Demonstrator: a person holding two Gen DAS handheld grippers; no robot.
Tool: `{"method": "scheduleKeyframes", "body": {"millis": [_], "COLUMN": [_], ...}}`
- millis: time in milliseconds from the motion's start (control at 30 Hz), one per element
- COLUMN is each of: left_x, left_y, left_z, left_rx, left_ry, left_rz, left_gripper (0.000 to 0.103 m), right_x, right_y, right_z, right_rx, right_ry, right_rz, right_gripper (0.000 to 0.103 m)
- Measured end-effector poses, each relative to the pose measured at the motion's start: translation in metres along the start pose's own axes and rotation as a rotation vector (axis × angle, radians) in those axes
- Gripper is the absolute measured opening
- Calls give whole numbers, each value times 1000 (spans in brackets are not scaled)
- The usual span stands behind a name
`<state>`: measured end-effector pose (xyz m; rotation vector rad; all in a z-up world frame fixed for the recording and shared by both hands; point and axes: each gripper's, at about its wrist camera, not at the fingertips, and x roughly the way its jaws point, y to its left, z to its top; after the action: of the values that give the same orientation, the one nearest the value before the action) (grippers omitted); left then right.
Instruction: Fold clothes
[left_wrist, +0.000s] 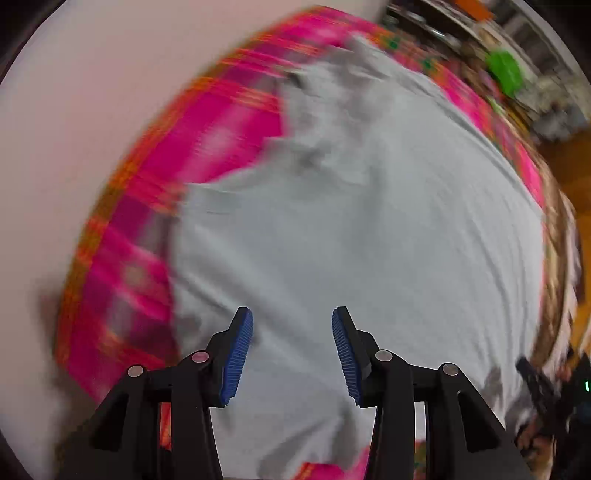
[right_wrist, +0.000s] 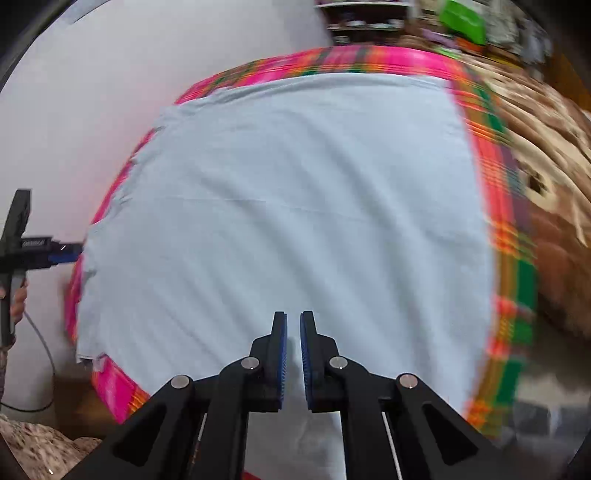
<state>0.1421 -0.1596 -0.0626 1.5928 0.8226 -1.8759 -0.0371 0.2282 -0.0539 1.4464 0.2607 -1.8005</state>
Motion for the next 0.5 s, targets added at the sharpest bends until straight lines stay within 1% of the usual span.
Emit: {"method": "scheduleKeyframes", "body": {"millis": [100,167,267,367,433,500], "left_x": [-1,1,7,13,18,22], "left_y": [25,42,69,68,68,67], "left_z": [3,3,17,17,17,17], "left_rx": [-75,-115,-157,-118,-93,-67], "left_ry": [-36,-47,-45,-46,-47,-47], "left_rz": [71,91,125,123,121,119], "left_gripper": [47,47,47,47,47,47], "right_x": [14,25,42,59,75,93], "right_y": [31,49,78,116,147,173], "right_z": [13,27,65,111,141,170], "right_rx": [-97,-161,-232,-301,-359,-390], "right_ry": [16,20,-2,-46,-82,-102], "right_rz": [27,51,78,115,134,168], "right_gripper": [9,9,9,9,9,10]}}
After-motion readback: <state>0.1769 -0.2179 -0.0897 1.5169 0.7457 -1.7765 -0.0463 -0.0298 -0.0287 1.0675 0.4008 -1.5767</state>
